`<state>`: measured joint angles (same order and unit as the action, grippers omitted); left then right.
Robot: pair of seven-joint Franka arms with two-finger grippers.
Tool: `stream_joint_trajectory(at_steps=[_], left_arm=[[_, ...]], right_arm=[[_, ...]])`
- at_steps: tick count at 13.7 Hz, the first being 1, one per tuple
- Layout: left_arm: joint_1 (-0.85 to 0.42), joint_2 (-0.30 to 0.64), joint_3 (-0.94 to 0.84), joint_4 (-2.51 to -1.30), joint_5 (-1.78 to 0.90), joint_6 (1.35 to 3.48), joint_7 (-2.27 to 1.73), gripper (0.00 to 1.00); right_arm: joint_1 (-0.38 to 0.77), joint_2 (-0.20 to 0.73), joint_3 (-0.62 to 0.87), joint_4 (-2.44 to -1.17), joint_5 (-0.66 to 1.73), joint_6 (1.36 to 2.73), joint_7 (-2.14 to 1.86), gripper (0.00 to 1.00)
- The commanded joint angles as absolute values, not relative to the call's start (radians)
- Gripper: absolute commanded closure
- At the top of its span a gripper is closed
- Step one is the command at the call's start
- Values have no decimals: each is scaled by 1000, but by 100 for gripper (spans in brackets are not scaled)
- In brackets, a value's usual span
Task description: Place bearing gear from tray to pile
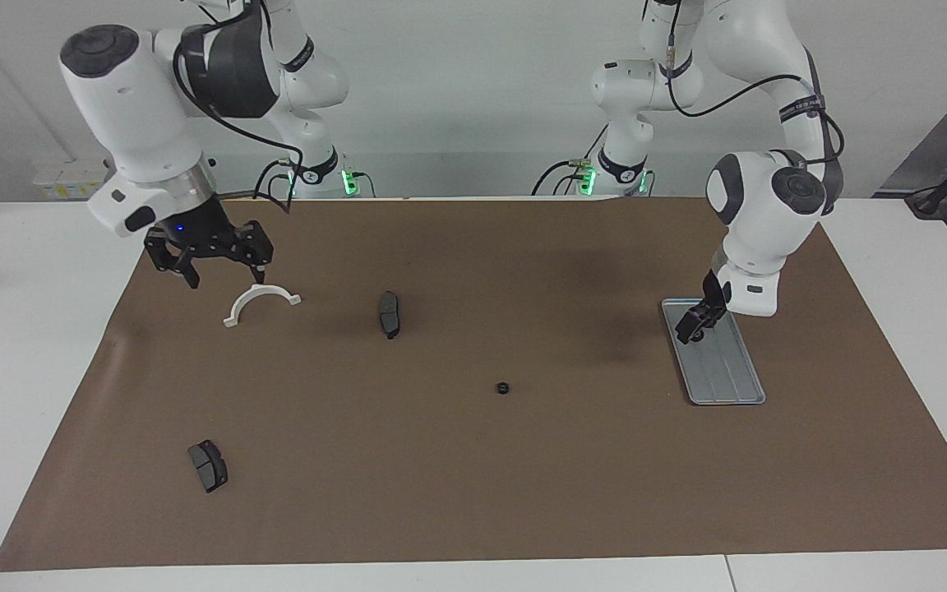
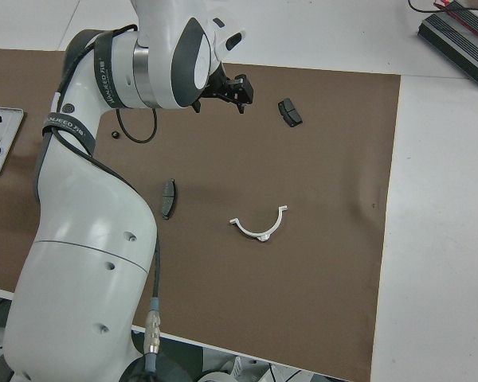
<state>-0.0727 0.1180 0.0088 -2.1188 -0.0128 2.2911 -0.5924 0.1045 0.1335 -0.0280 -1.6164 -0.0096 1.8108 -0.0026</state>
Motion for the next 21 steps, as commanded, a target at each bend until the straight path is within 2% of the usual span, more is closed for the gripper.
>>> stream_joint_trajectory(at_steps=[1,2,3,4,6,8,10,15,21], left_arm=[[-23,31,-2,-2286,-3,2398,-580,0],[-25,31,-2,-2302,-3,2398,-590,3],[-25,29,-3,-2313,-3,2402,-594,15],[-25,31,-3,-2316,-3,2402,-592,22],[-23,32,-3,-2330,-3,2416,-595,24],[-23,49,-3,-2330,-3,2471,-578,31],[-25,61,-3,-2330,-2,2480,-572,31],[-25,94,-3,-2333,-2,2513,-535,34],[-15,120,-2,-2327,-2,2560,-454,35]], right_arm=[[185,328,-29,-1415,-35,1798,57,0],[201,372,-29,-1376,-40,1807,96,0],[231,412,-29,-1327,-41,1812,130,0],[256,461,-29,-1274,-41,1812,153,0],[320,564,-32,-1171,-66,1828,217,0],[385,644,-37,-1137,-86,1906,305,0],[463,745,-38,-1073,-141,1951,411,0],[606,785,-29,-1066,-158,1992,512,0],[609,790,-28,-1118,-138,2183,525,1]])
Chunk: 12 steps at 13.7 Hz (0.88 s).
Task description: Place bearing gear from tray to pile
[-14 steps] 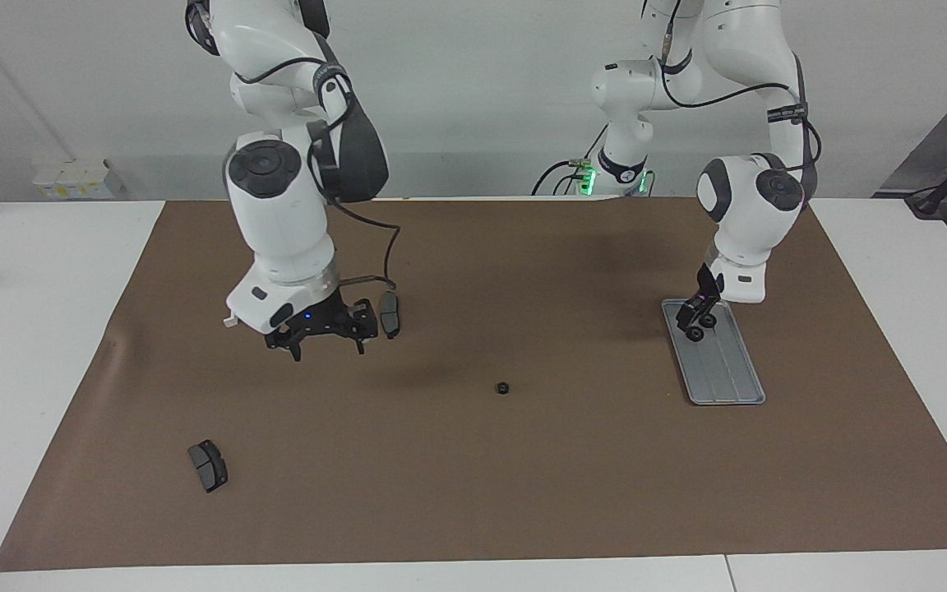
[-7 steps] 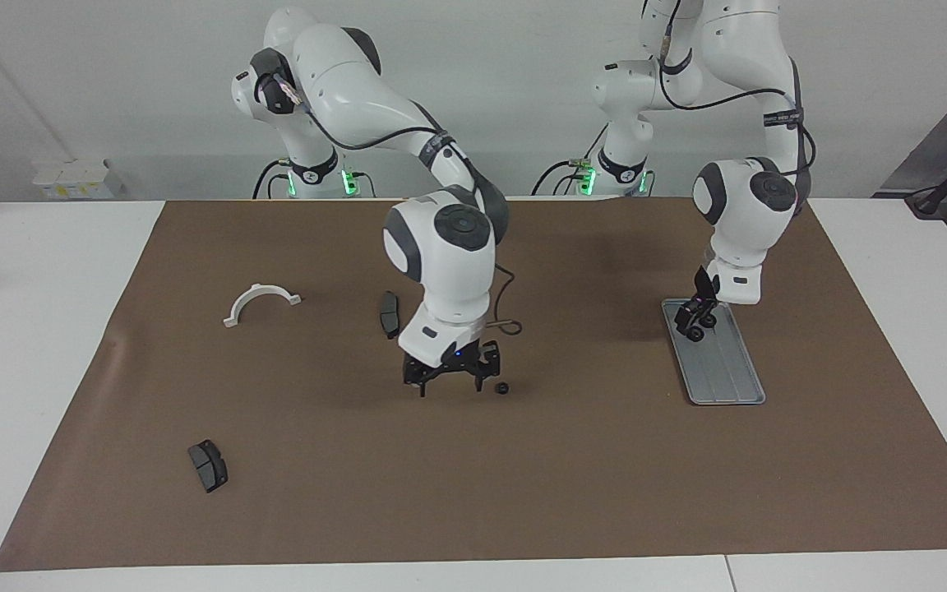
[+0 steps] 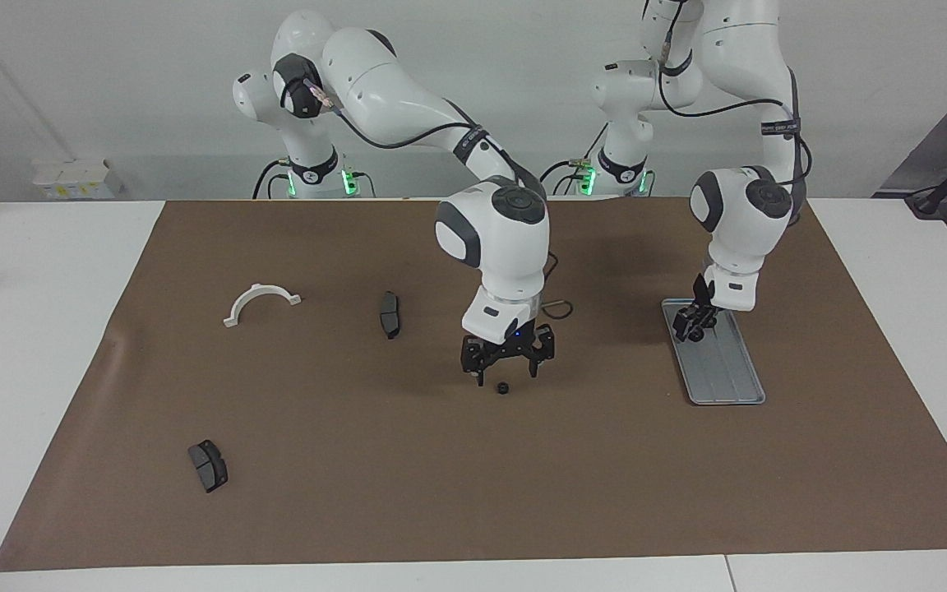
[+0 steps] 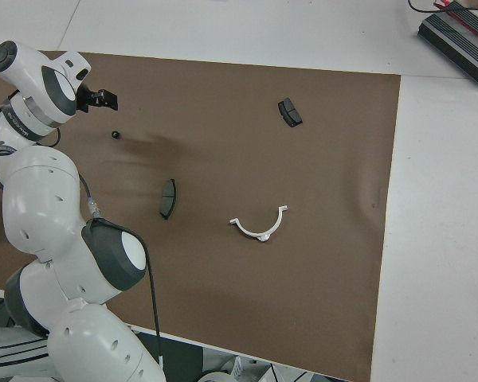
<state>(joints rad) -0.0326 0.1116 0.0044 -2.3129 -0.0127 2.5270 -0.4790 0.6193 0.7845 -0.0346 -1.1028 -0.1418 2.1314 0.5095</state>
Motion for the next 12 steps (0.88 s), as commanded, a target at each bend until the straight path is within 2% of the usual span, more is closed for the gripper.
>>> stream_joint_trajectory(at_steps=[1,3,4,6,8,10,12], left_arm=[[-17,124,-2,-2327,0,2569,-453,39],[-17,126,-2,-2332,0,2572,-451,43],[-15,126,-2,-2332,0,2571,-440,49],[3,127,-2,-2326,2,2571,-416,100],[6,130,-2,-2312,2,2559,-396,100],[6,132,-2,-2277,2,2513,-396,100],[3,130,-2,-2186,6,2388,-394,100]], right_arm=[[597,787,-28,-1146,-138,2200,525,1],[594,787,-26,-1181,-121,2245,526,1],[592,778,-26,-1225,-123,2269,525,1],[580,775,-31,-1232,-121,2275,526,2],[557,787,-29,-1227,-127,2319,532,4],[584,776,-31,-1236,-132,2306,554,4],[584,773,-29,-1252,-123,2287,554,4]])
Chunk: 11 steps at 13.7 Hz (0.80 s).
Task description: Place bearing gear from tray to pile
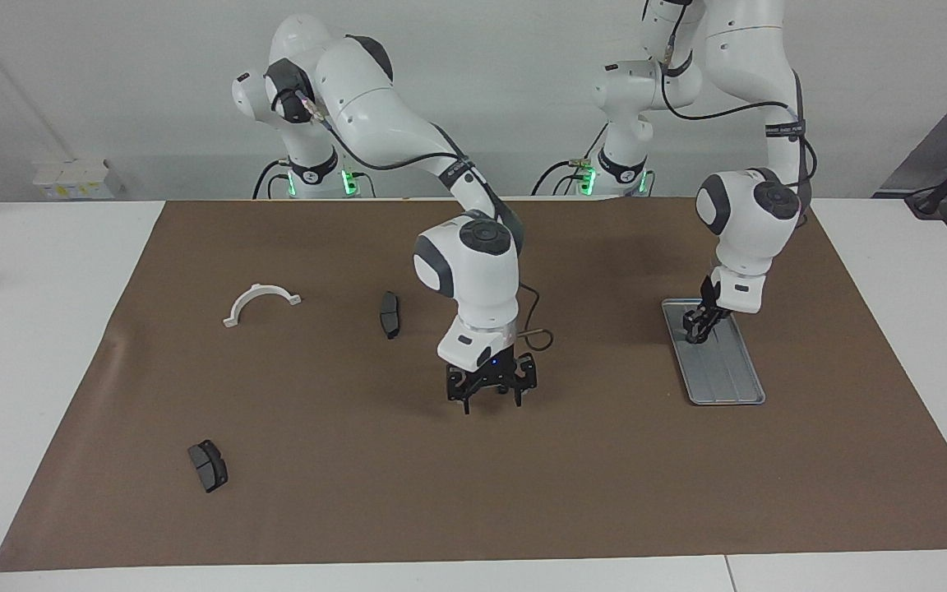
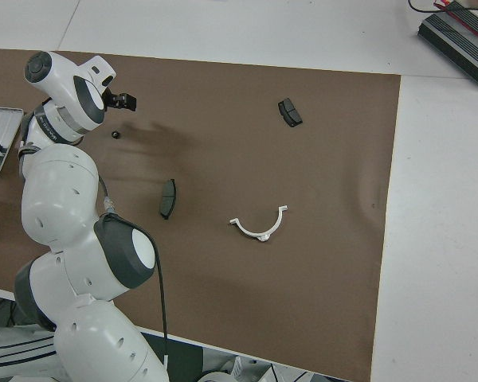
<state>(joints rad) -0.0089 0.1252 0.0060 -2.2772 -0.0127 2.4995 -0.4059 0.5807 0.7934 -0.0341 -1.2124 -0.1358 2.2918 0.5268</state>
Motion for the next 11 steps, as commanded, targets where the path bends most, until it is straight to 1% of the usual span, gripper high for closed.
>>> stream_joint_trajectory(at_steps=[1,3,6,10,11], left_arm=[[2,127,-2,-2137,6,2329,-387,100],[-3,123,-3,-2064,6,2234,-387,100],[-14,109,-3,-1993,8,2117,-390,100],[-15,109,-6,-1985,6,2112,-391,100],[-15,109,-6,-1986,6,2115,-391,100]], right_arm=[[591,772,-29,-1258,-121,2287,561,4],[603,766,-29,-1285,-121,2287,572,5],[604,750,-26,-1333,-120,2304,575,10],[606,752,-23,-1381,-115,2319,597,13],[607,752,-23,-1381,-115,2319,597,16]])
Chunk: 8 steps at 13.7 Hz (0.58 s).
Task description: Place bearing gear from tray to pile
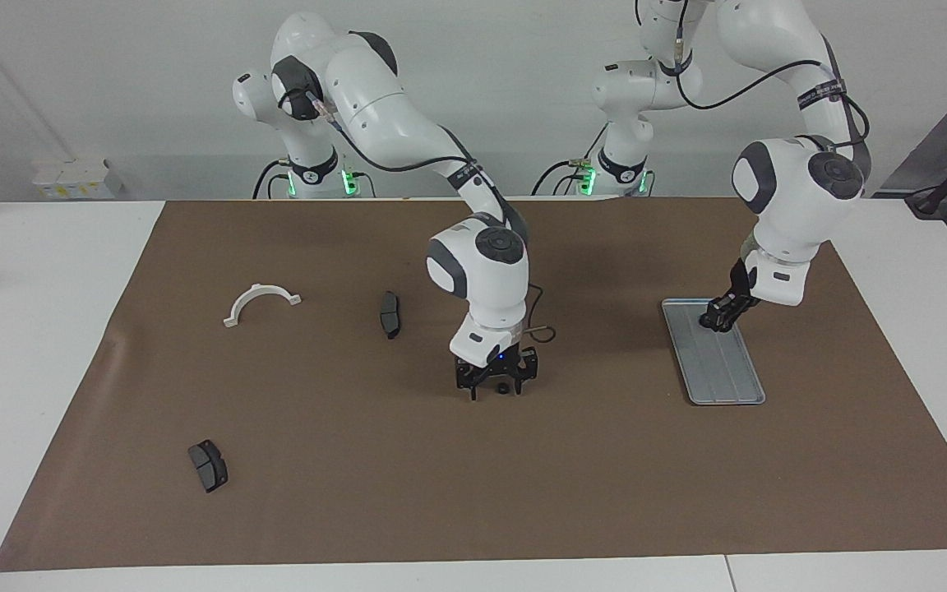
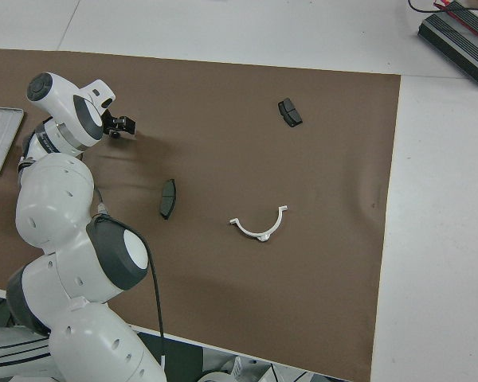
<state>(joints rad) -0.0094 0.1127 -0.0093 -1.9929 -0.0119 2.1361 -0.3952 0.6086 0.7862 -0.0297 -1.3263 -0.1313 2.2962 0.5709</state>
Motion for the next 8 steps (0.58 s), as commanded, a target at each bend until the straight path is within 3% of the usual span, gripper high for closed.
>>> stream_joint_trajectory(at_steps=[1,8], left_arm=[[-15,109,-6,-1990,6,2118,-391,100],[-15,109,-6,-1996,6,2132,-391,100]], right_arm=[[615,750,-23,-1381,-115,2318,600,20],[620,750,-21,-1379,-115,2321,611,36]])
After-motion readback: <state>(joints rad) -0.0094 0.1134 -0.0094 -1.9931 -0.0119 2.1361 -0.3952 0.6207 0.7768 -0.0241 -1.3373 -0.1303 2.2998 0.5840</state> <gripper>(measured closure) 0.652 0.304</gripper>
